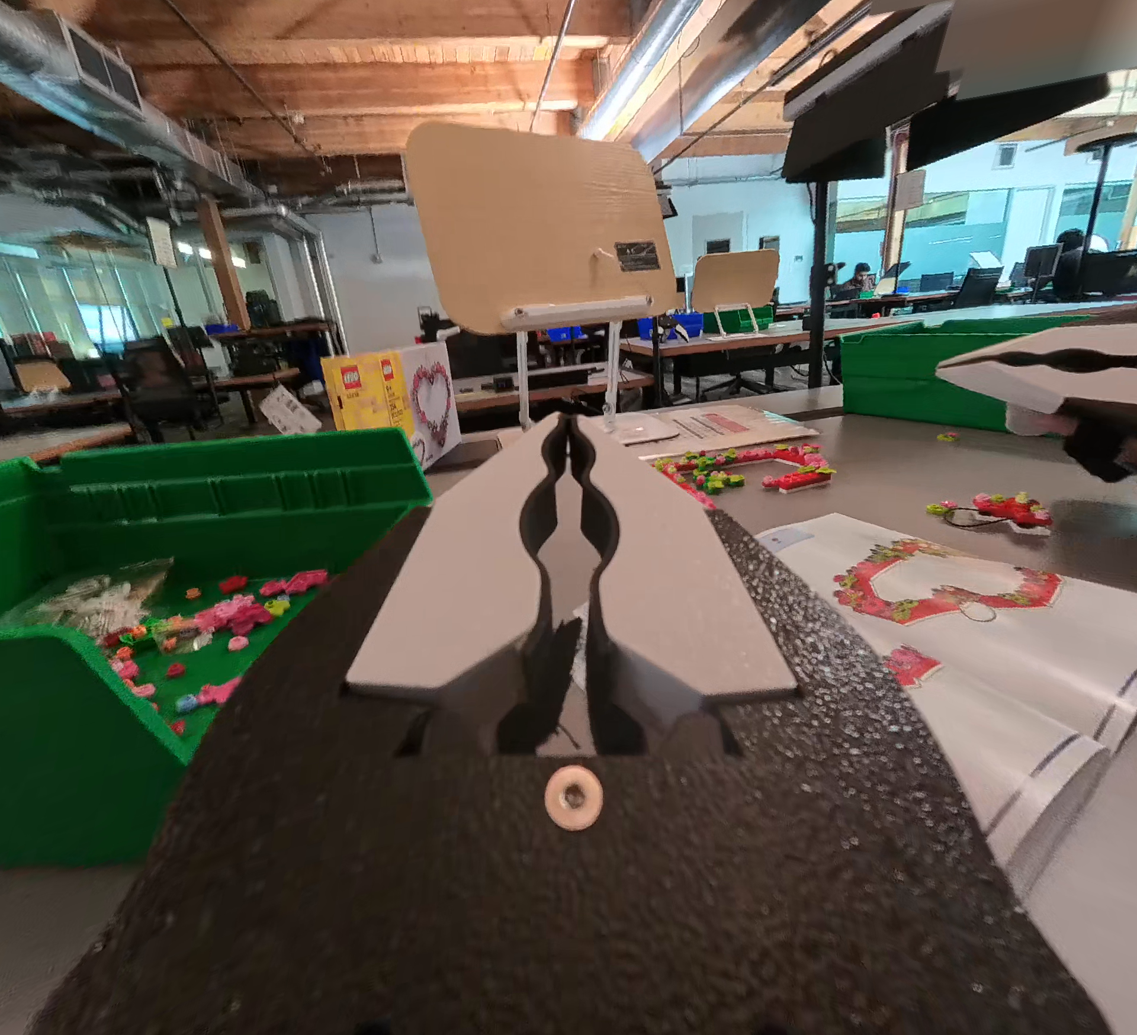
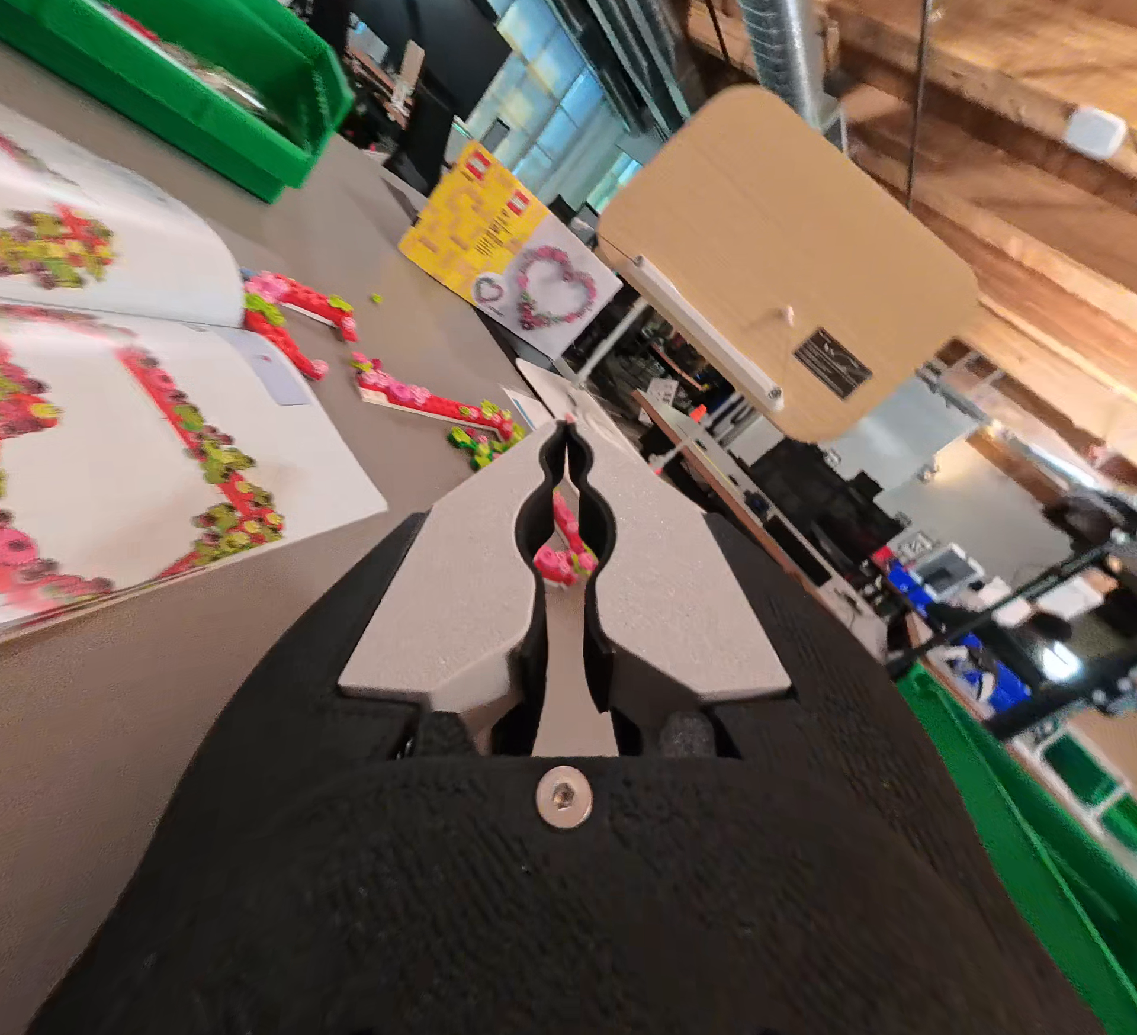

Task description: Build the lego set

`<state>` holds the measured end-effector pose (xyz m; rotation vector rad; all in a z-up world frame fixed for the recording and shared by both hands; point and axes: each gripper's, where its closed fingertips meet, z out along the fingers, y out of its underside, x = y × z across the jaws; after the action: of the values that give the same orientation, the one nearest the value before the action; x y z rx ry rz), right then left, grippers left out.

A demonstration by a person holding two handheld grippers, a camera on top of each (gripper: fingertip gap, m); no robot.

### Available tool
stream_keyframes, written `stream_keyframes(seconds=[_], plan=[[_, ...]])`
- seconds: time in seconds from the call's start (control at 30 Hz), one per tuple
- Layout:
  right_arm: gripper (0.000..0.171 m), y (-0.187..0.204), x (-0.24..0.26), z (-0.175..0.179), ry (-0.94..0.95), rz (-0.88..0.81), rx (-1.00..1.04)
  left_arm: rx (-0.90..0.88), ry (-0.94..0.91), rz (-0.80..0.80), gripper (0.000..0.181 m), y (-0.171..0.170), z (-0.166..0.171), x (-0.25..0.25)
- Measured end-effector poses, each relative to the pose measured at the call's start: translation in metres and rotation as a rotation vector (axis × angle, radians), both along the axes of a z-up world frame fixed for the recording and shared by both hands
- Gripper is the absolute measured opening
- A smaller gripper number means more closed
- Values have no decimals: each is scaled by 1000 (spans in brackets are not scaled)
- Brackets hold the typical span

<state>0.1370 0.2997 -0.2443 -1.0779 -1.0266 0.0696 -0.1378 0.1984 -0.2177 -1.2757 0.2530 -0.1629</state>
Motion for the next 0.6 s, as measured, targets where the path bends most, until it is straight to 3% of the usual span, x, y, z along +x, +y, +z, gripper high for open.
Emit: stream_keyframes(seconds=[0.1,0.6], plan=[[0,10,6,0,77,0,-80,57,42,6,0,-6,5,4],[0,15,15,2,134,-13,-106,37,36,-6,0,-2,1,5]])
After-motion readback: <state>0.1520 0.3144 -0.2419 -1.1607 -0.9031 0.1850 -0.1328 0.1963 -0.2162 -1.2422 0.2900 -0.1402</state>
